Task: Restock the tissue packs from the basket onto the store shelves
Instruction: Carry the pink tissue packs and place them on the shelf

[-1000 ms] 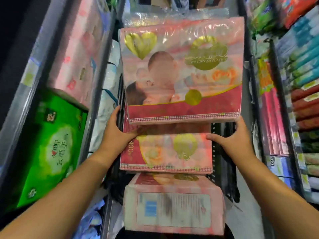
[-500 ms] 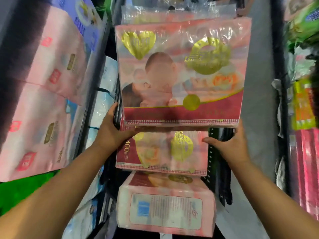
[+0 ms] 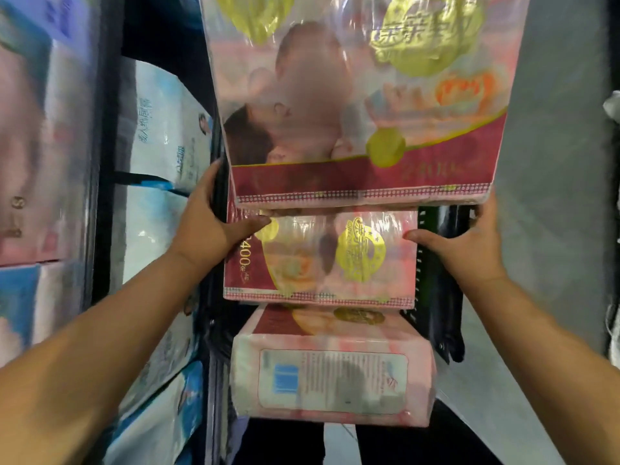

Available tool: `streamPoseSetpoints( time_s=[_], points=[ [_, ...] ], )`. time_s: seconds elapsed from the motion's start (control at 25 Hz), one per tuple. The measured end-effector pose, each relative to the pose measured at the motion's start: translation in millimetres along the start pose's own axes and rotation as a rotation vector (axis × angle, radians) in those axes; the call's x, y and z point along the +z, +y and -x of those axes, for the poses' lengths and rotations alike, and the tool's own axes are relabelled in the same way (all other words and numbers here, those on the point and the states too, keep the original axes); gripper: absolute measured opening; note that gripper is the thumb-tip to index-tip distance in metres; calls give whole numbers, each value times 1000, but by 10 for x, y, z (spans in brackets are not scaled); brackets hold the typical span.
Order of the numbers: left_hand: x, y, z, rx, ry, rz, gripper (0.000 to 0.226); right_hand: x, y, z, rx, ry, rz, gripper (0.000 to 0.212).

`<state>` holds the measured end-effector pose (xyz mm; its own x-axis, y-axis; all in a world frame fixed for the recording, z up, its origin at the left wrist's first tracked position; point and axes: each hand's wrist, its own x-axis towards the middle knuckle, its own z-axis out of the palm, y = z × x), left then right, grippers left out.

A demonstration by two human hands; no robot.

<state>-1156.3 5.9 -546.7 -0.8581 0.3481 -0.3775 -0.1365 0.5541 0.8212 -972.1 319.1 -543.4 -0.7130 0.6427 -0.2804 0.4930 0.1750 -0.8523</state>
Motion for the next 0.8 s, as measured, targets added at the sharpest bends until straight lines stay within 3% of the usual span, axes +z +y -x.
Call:
streamPoseSetpoints(
  time_s=[0.36,0.56,0.8],
  points=[
    [7,-620,-693,18,-8,-47,108,611,518,-336,-10,34,9,106],
    [3,-523,-763,35,-13,-87,115,644,510,-391,27,41,39,109],
    [-128,-195,-343,-43,-24,-230,117,514,172,-114,102,-80,159,112]
  ],
)
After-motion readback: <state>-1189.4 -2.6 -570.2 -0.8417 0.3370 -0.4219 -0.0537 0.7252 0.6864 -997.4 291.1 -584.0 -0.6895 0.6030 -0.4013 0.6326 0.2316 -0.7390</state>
